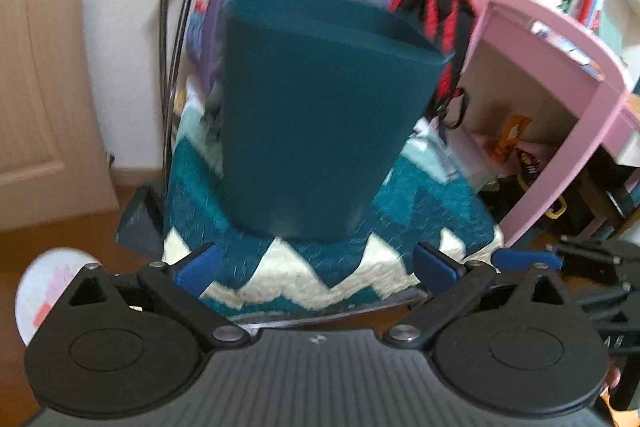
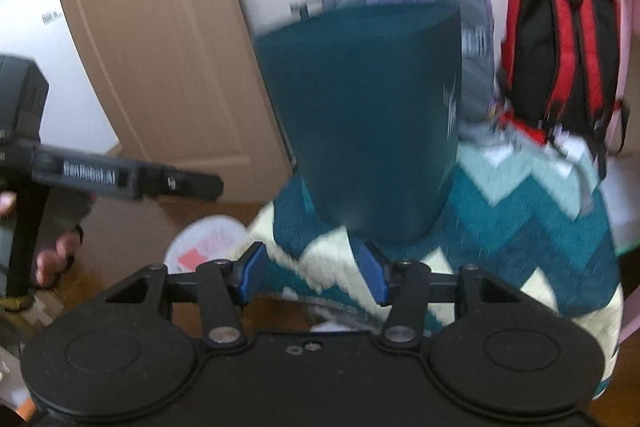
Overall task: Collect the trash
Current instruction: 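Withdraw both tools and reach under the bed toward the tissue and red wrapper, then grasp the white tissue with left tool while right tool grasps the red wrapper, then carry the tissue with left tool while right tool carries the red wrapper to the wastebasket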
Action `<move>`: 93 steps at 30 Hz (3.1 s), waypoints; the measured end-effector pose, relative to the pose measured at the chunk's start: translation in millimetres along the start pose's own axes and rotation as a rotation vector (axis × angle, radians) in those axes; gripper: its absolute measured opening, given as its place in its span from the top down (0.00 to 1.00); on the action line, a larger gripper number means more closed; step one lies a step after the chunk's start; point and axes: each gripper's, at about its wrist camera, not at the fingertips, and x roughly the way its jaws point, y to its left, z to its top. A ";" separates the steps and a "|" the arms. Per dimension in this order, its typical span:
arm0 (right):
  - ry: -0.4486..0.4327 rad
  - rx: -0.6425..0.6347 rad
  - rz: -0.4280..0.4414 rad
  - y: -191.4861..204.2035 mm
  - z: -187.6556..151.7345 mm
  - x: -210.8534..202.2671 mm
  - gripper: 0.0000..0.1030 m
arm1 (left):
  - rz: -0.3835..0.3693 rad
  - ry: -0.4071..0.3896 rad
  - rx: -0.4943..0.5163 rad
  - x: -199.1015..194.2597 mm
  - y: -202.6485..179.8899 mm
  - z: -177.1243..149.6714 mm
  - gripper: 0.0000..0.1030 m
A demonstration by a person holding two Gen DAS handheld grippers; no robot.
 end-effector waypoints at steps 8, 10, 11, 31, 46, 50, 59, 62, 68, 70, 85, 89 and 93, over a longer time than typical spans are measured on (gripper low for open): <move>0.165 -0.002 -0.051 -26.0 -75.3 90.2 0.50 | 0.100 0.087 0.011 92.0 46.6 -54.0 0.00; 0.203 0.010 -0.045 -32.6 -90.4 109.9 0.50 | 0.115 0.122 0.013 117.2 56.2 -68.2 0.00; 0.227 0.022 -0.046 -37.1 -99.1 122.1 0.50 | 0.124 0.145 0.008 131.9 61.8 -76.8 0.00; 0.570 -0.185 0.048 -66.3 -234.3 300.7 0.50 | 0.205 0.413 0.145 338.0 103.4 -220.8 0.00; 0.642 -0.495 0.045 -59.3 -303.3 380.2 0.50 | 0.216 0.484 0.271 426.2 119.1 -275.1 0.16; 0.640 -0.565 0.066 -56.3 -314.2 387.2 0.50 | 0.221 0.479 0.298 439.4 118.9 -279.2 0.17; 0.626 -0.619 0.083 -56.0 -325.1 396.8 0.50 | 0.240 0.487 0.320 464.6 117.5 -279.7 0.28; 0.620 -0.612 0.086 -55.9 -325.6 399.5 0.50 | 0.249 0.486 0.316 473.9 116.5 -277.6 0.38; 0.622 -0.601 0.094 -54.1 -326.3 409.7 0.53 | 0.240 0.475 0.272 474.7 113.7 -271.8 0.72; 0.620 -0.592 0.091 -54.2 -326.0 410.5 0.53 | 0.242 0.474 0.265 472.2 115.6 -270.2 0.84; 0.610 -0.390 0.002 -62.9 -304.5 365.1 0.70 | 0.202 0.515 0.241 419.4 107.1 -279.6 0.98; 0.606 -0.296 -0.037 -63.4 -285.5 331.6 0.70 | 0.156 0.516 0.291 380.8 94.9 -272.5 0.98; 0.579 -0.191 -0.087 -54.5 -258.3 289.3 0.70 | 0.121 0.512 0.340 338.7 90.6 -258.6 0.98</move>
